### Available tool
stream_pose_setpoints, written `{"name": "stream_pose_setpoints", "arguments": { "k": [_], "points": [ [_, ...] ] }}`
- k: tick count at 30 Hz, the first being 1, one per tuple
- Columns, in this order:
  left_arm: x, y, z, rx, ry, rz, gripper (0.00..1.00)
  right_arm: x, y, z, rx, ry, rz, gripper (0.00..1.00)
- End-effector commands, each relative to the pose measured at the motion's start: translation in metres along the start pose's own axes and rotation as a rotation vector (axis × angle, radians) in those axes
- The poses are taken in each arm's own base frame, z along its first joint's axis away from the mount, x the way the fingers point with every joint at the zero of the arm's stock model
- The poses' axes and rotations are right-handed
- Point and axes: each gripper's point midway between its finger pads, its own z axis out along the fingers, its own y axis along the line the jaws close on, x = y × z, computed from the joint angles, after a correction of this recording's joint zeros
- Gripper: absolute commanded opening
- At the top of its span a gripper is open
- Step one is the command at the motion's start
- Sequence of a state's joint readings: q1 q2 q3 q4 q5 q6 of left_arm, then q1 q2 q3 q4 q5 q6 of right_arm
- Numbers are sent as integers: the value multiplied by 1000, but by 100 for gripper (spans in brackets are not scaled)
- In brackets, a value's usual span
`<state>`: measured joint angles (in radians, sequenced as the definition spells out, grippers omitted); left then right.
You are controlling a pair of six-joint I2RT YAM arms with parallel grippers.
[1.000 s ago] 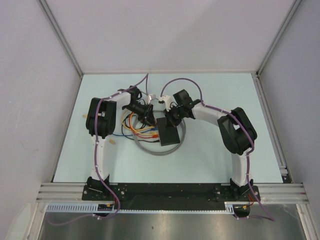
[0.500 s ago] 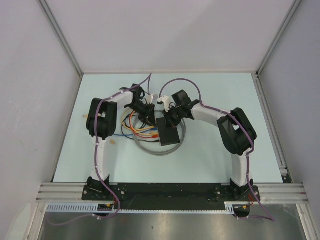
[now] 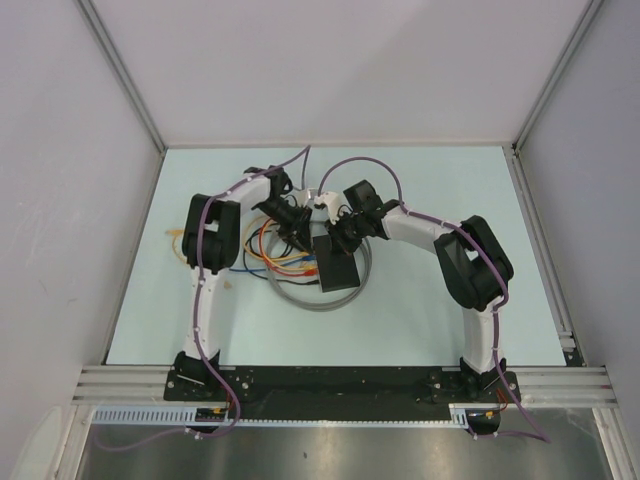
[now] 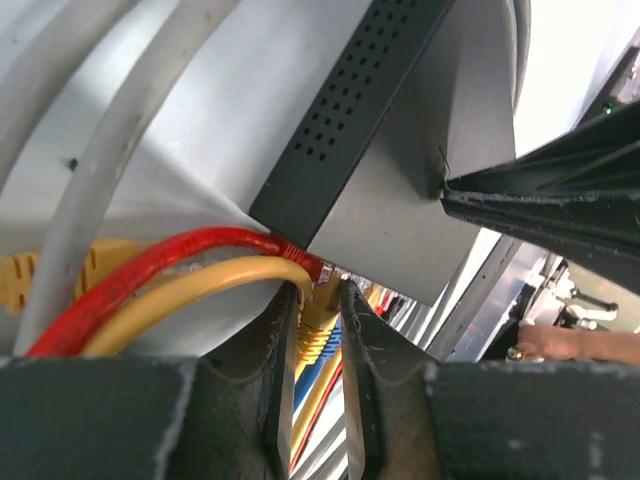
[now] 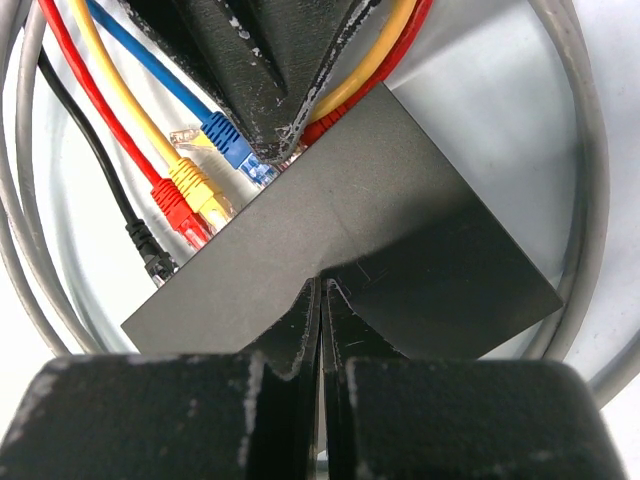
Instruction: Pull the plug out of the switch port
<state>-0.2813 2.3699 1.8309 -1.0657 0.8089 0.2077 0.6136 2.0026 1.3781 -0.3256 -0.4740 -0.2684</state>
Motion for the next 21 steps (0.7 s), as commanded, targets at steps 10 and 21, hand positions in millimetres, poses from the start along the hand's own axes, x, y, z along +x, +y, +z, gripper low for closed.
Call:
{"name": "stream_pose_setpoints", "arguments": {
  "k": [10, 21],
  "points": [
    [-3, 1, -3, 82, -88, 105, 0, 62, 10, 11, -8, 195, 38, 0],
    [-19, 0, -17, 65, -103, 162, 0, 62, 9, 10, -4, 200, 33, 0]
  ]
}}
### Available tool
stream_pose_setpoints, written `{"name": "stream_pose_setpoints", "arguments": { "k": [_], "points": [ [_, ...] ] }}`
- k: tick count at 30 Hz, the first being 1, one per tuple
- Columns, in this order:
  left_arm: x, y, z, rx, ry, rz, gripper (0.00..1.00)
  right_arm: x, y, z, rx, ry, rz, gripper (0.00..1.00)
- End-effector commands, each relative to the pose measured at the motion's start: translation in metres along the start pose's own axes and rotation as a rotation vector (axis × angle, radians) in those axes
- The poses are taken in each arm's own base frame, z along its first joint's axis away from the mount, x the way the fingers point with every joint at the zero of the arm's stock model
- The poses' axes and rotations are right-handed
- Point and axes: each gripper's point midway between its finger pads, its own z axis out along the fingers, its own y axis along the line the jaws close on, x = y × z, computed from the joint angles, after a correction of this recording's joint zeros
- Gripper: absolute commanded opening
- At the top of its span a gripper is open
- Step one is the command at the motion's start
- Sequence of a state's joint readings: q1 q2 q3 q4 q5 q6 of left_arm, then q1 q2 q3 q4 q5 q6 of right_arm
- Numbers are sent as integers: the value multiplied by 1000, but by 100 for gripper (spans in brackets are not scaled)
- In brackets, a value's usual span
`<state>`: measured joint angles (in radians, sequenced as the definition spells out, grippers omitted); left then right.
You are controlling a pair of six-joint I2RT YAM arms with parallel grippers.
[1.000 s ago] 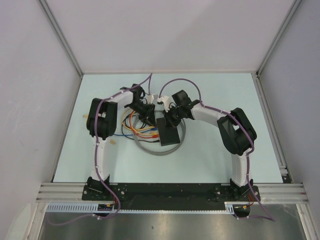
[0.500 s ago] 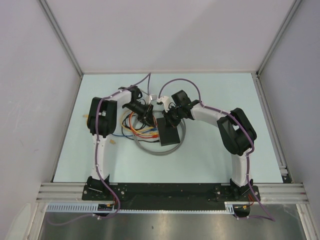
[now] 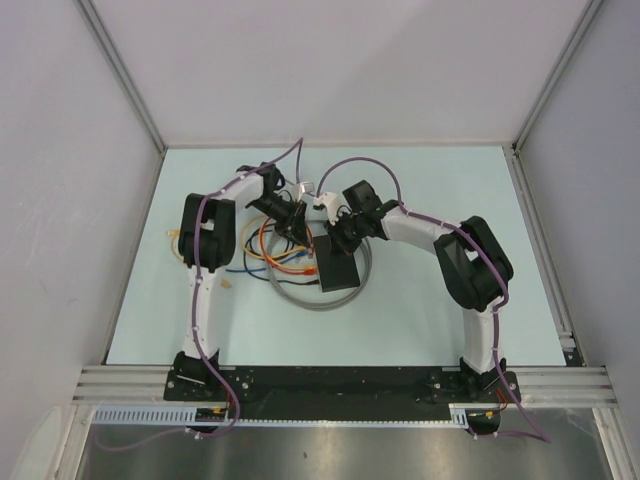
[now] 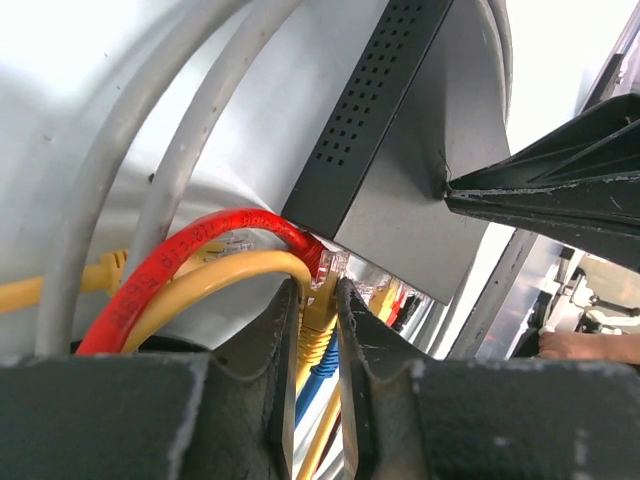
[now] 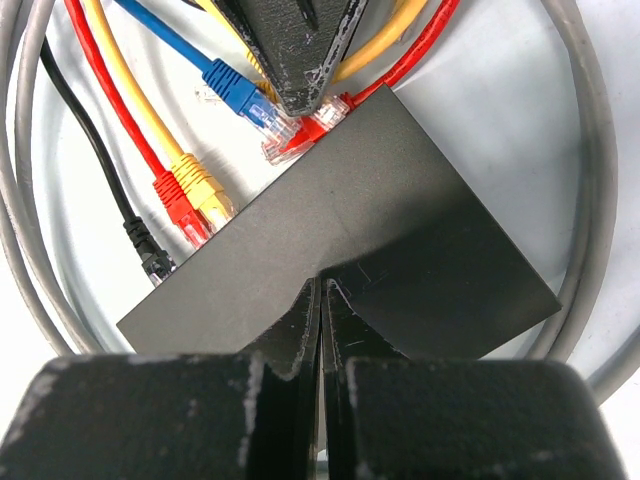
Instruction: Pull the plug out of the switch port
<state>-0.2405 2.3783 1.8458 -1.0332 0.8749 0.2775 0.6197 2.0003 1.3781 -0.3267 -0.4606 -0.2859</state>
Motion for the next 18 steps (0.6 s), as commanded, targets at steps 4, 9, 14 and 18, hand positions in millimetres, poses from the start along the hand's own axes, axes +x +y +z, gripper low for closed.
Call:
{"name": "stream_pose_setpoints", "arguments": {
  "k": [4, 9, 14, 18],
  "points": [
    [-3, -9, -13, -12, -51, 115, 0, 63, 10, 11, -15, 196, 56, 0],
    [-16, -17, -28, -53, -85, 182, 0, 65, 11, 13, -17, 202, 57, 0],
    [-21, -24, -42, -98, -111, 254, 45, 65, 10, 13, -15, 201, 59, 0],
    [-22, -25, -57, -186, -135, 334, 56, 65, 9, 13, -15, 200, 59, 0]
  ]
}}
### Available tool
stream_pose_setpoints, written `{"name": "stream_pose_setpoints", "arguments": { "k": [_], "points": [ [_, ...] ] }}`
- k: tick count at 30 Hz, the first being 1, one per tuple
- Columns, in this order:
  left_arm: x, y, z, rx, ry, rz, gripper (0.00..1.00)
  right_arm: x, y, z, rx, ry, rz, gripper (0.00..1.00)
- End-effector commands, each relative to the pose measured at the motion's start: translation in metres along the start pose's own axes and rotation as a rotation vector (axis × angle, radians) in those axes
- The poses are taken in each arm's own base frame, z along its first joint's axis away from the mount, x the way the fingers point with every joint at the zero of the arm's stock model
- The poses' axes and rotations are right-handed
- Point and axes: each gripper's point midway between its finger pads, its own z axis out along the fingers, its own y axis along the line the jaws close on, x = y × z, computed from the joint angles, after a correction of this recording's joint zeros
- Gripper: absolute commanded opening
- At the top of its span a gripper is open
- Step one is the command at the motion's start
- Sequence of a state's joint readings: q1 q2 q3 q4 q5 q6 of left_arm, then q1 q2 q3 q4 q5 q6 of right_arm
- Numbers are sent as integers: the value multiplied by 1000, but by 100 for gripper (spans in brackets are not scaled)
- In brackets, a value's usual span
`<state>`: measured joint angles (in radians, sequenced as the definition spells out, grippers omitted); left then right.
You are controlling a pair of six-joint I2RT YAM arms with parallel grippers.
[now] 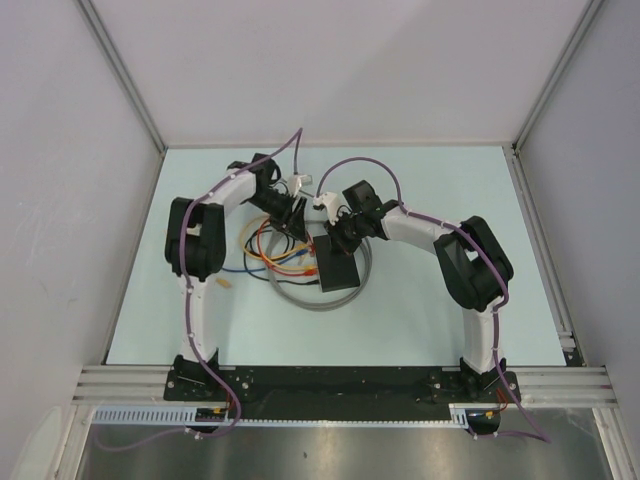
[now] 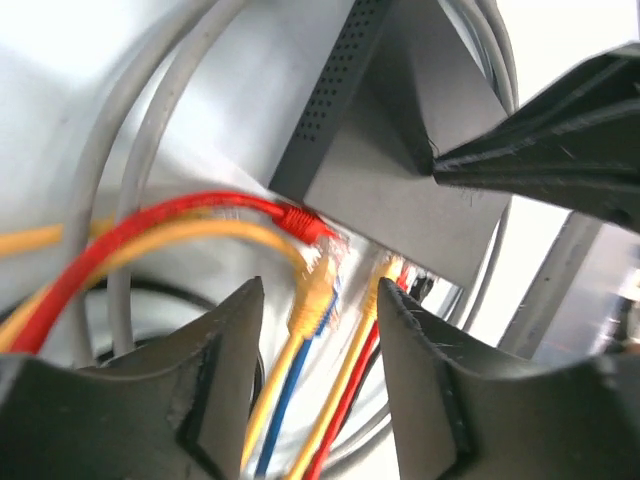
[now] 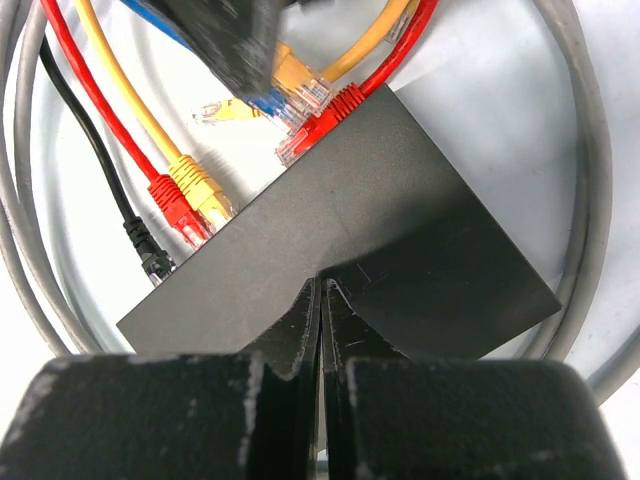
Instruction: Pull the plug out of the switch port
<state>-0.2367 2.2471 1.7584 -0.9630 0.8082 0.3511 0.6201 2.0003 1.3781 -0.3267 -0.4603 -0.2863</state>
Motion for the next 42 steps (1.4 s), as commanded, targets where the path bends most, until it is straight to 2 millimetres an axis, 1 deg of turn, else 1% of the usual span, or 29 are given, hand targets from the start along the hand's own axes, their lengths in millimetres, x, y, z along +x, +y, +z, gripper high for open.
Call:
{"name": "stream_pose_setpoints", "arguments": {
  "k": [1, 2, 3, 5, 6, 8, 9, 10, 13, 16, 17, 19, 20, 22, 23, 26, 28, 29, 30, 32, 33, 34, 35, 36, 37, 38, 40, 41, 42],
  "points": [
    [-23, -17, -42, -111, -88, 217, 57, 65, 9, 13, -16, 201, 60, 0],
    [-24, -22, -47, -113, -91, 243, 57, 65, 10, 13, -16, 201, 59, 0],
    [-29, -35, -61, -118, -118, 279, 57, 64, 10, 13, -16, 199, 58, 0],
    [-34, -42, -77, -147, -162, 309, 58, 65, 9, 12, -14, 202, 60, 0],
    [-37, -42, -94, -224, -186, 326, 59, 65, 9, 12, -12, 201, 59, 0],
    [-38, -15, -110, -393, -222, 222, 62, 65, 9, 13, -14, 202, 60, 0],
    [-32, 5, -124, -520, -210, 164, 63, 65, 9, 13, -14, 202, 60, 0],
    [-24, 23, -136, -580, -228, 56, 62, 66, 9, 13, -14, 202, 60, 0],
    [4, 67, -157, -689, -252, -193, 59, 66, 10, 15, -18, 201, 61, 0],
    [14, 90, -157, -709, -235, -258, 58, 66, 11, 16, -20, 202, 57, 0],
    [15, 93, -155, -706, -221, -262, 58, 66, 12, 17, -21, 203, 54, 0],
    [14, 103, -145, -681, -194, -270, 60, 67, 13, 17, -23, 208, 52, 0],
    [18, 110, -135, -664, -168, -287, 60, 66, 13, 16, -21, 207, 51, 0],
    [13, 114, -131, -647, -170, -284, 61, 66, 12, 15, -16, 207, 49, 0],
    [15, 118, -124, -633, -157, -295, 62, 66, 12, 14, -15, 207, 48, 0],
    [18, 131, -119, -654, -134, -306, 61, 64, 11, 13, -7, 204, 46, 0],
    [17, 137, -119, -669, -126, -303, 58, 64, 11, 13, -4, 205, 42, 0],
    [22, 145, -118, -695, -108, -313, 54, 63, 11, 12, -3, 204, 40, 0],
    [21, 147, -119, -706, -106, -308, 45, 63, 11, 12, -1, 203, 39, 0],
    [25, 152, -120, -725, -88, -309, 34, 63, 11, 12, -1, 202, 38, 0],
    [27, 152, -122, -736, -79, -299, 19, 63, 11, 12, 0, 204, 39, 0],
    [27, 150, -122, -731, -78, -293, 12, 64, 11, 12, -2, 206, 39, 0],
    [21, 145, -129, -733, -99, -272, 7, 63, 10, 12, 1, 203, 39, 0],
    [18, 139, -131, -709, -117, -254, 1, 64, 9, 12, 2, 204, 40, 0],
    [13, 132, -136, -695, -145, -234, 0, 64, 10, 12, 1, 205, 39, 0],
    [-4, 119, -156, -722, -219, -184, 0, 64, 10, 12, 0, 205, 41, 0],
    [-16, 108, -182, -776, -287, -144, 0, 64, 10, 12, 0, 205, 41, 0],
    [-26, 93, -203, -808, -329, -99, 0, 64, 8, 12, 2, 204, 44, 0],
    [-26, 97, -235, -860, -375, -113, 0, 64, 9, 12, 1, 203, 43, 0]
  ]
}}
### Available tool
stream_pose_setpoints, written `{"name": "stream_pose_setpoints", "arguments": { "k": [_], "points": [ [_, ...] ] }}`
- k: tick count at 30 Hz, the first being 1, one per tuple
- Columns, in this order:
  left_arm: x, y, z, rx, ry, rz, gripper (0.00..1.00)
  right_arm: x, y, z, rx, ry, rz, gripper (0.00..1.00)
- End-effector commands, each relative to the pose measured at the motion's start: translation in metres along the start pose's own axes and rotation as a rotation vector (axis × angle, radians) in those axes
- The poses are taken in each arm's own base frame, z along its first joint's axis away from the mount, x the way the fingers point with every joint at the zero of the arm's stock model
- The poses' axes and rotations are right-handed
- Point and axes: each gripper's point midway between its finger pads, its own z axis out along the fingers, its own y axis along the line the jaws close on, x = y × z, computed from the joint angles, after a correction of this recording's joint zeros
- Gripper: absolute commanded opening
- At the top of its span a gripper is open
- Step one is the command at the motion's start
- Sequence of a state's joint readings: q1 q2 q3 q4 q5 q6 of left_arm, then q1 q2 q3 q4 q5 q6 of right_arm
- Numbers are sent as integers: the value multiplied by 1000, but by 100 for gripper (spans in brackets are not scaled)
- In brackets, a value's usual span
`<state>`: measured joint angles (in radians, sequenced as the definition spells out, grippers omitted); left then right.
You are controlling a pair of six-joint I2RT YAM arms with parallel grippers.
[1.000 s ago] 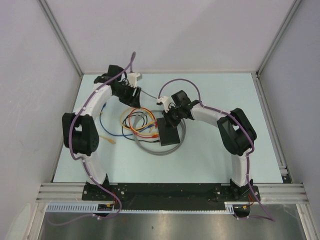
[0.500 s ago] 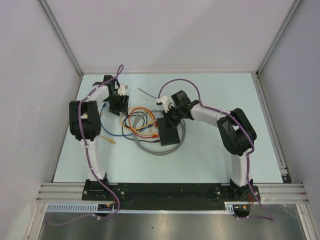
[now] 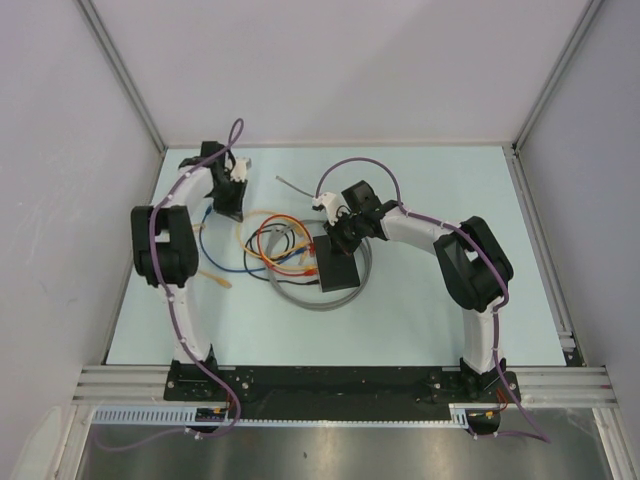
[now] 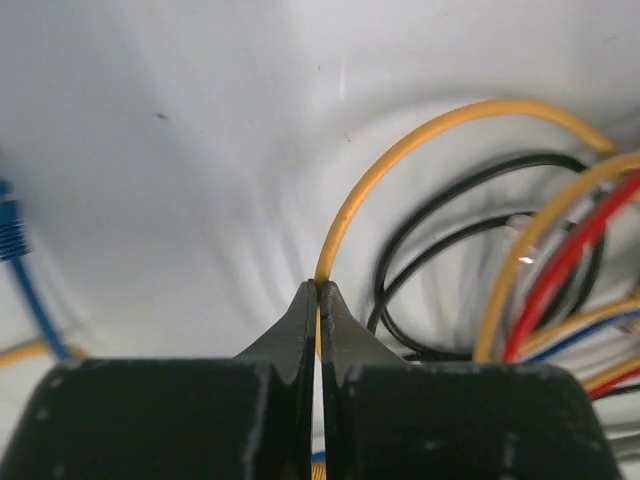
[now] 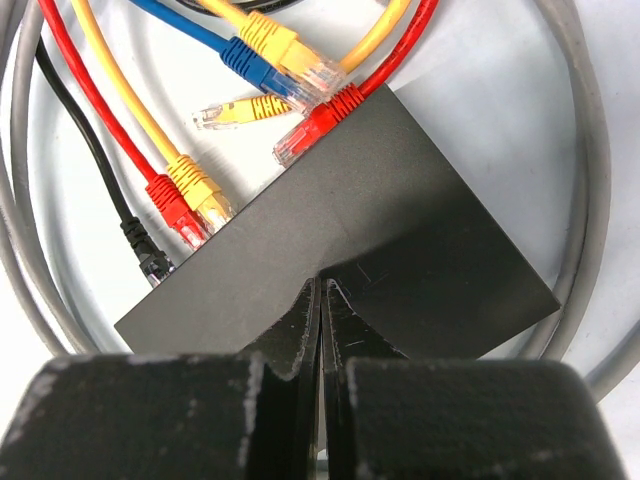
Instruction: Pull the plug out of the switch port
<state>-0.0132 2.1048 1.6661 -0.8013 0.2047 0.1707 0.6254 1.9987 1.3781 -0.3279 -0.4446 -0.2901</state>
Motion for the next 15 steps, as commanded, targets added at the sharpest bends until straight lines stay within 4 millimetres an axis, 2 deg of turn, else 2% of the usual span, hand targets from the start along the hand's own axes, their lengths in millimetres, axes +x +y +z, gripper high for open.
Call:
{"name": "stream_pose_setpoints", "arguments": {
  "k": [1, 5, 8, 11, 13, 14, 15],
  "points": [
    [-67, 31, -124, -155, -339, 51, 0, 64, 10, 13, -12, 201, 51, 0],
    [-64, 78, -173, -308, -380, 62, 0, 65, 10, 14, -16, 199, 56, 0],
    [-60, 103, -195, -410, -385, 117, 0, 65, 11, 15, -22, 199, 58, 0],
    [-65, 116, -210, -494, -410, 164, 0, 66, 12, 17, -27, 200, 57, 0],
    [-61, 107, -198, -420, -371, 170, 3, 65, 13, 17, -29, 200, 56, 0],
    [-68, 91, -196, -324, -392, 161, 21, 66, 13, 17, -28, 201, 54, 0],
    [-59, 77, -178, -224, -342, 146, 31, 65, 13, 17, -29, 200, 54, 0]
  ]
}}
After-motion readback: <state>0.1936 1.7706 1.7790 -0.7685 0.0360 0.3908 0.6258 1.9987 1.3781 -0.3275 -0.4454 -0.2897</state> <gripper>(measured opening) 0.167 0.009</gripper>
